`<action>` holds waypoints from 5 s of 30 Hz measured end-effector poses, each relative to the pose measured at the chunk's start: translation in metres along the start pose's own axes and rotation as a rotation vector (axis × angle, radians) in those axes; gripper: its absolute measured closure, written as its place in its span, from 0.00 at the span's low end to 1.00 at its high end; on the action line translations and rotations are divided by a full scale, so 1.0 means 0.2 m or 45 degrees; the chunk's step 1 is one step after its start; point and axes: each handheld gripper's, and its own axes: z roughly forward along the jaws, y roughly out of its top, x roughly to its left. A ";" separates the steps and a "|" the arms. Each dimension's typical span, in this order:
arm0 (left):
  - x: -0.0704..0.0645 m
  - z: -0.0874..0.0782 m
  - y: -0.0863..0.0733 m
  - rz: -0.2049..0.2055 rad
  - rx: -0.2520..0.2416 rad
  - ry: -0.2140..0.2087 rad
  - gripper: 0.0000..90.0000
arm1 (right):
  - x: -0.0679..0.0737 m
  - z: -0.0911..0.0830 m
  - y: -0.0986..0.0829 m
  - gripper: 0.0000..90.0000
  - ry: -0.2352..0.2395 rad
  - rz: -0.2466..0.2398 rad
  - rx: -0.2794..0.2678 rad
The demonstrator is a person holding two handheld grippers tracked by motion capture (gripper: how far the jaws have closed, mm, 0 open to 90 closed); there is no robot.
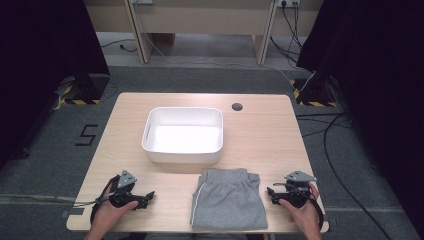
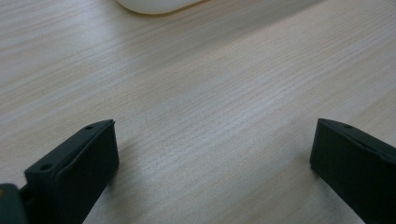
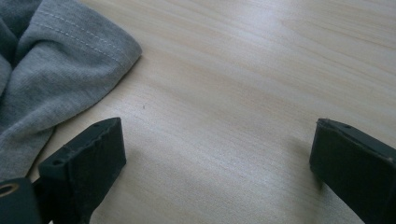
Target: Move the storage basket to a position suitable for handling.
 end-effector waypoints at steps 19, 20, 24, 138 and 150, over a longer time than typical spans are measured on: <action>0.01 -0.01 0.00 -0.032 -0.062 -0.023 0.21 | -0.01 -0.07 0.05 0.19 0.031 0.002 -0.120; 0.02 -0.01 0.01 -0.050 -0.067 -0.027 0.18 | -0.01 -0.08 0.07 0.19 0.035 -0.005 -0.138; 0.03 -0.03 0.05 -0.074 -0.125 -0.003 0.16 | 0.02 -0.11 0.17 0.20 0.063 -0.040 -0.193; -0.28 0.06 0.46 -0.032 -0.296 -0.220 0.23 | 0.10 -0.07 0.55 0.38 0.196 -0.068 -0.335; -0.41 -0.03 0.30 -0.014 -0.304 -0.254 0.17 | 0.13 -0.19 0.32 0.27 0.230 -0.077 -0.360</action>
